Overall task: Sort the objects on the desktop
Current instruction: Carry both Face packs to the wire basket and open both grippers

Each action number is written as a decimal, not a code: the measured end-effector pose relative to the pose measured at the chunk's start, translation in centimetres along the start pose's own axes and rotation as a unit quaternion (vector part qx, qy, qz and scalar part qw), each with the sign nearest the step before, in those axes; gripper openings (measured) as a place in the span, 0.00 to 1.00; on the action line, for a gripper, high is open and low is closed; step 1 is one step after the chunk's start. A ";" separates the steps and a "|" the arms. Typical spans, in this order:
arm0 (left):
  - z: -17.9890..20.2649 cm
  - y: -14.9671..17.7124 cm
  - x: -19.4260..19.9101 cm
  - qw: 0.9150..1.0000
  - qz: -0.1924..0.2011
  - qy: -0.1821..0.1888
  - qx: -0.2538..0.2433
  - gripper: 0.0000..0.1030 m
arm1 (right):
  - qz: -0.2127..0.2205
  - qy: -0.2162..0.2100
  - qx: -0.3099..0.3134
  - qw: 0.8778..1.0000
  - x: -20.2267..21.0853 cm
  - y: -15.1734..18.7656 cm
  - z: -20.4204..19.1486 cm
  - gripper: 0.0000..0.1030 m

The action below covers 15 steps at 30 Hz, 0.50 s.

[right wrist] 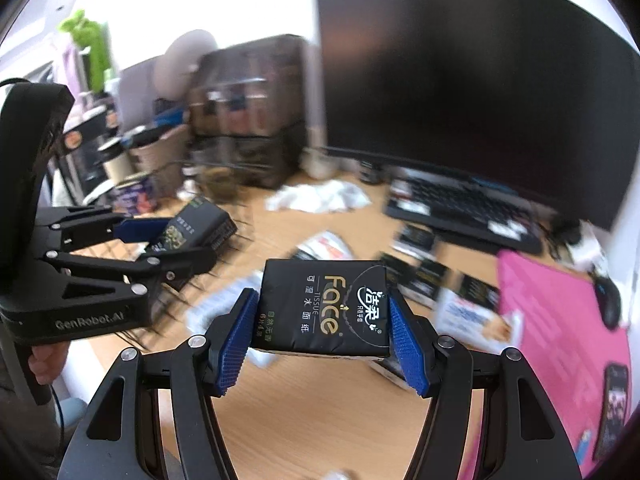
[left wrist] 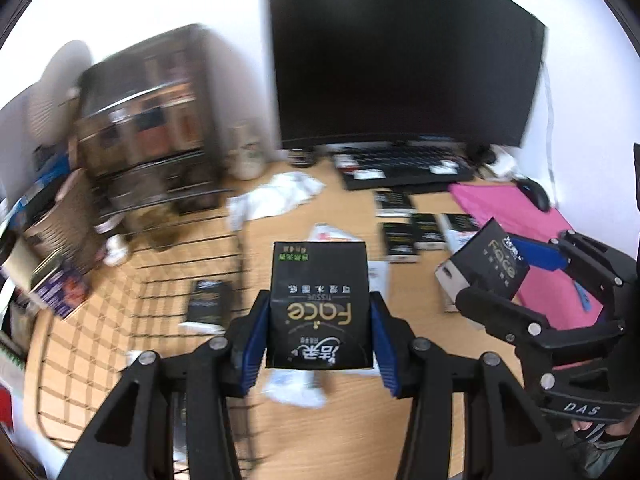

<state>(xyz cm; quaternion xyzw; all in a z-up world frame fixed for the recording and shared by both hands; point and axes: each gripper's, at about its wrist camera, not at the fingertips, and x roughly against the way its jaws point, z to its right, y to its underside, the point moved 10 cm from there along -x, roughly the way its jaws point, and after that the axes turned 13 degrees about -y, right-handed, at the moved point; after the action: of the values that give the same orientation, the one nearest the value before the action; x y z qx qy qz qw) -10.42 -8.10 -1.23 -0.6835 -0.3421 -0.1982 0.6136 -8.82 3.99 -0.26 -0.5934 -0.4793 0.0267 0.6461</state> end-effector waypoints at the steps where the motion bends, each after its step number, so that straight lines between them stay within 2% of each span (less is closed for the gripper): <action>1: -1.5 0.1 0.2 1.000 0.000 -0.007 0.009 0.51 | 0.000 -0.014 0.010 1.000 -1.0 -0.8 -1.5 0.62; 4: -6.3 0.9 0.6 0.999 -0.002 -0.034 0.035 0.51 | -0.005 -0.044 0.035 0.998 -3.7 -2.5 -5.2 0.62; 8: -12.5 3.2 -0.2 0.993 -0.020 -0.091 0.069 0.51 | -0.014 -0.090 0.055 0.994 -7.3 -4.3 -10.2 0.62; 11: -16.0 4.6 -1.0 0.990 -0.039 -0.099 0.098 0.51 | -0.022 -0.111 0.074 0.991 -9.7 -4.9 -13.4 0.62; 15: -18.4 5.2 -1.6 0.986 -0.046 -0.106 0.117 0.51 | -0.031 -0.124 0.081 0.988 -11.7 -4.9 -15.2 0.62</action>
<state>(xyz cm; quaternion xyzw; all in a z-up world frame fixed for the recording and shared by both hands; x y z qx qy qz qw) -5.10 -26.42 -2.91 -0.6076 -0.4572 -0.1111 0.6399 -7.82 -15.78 -0.71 -0.5159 -0.5704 0.1189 0.6279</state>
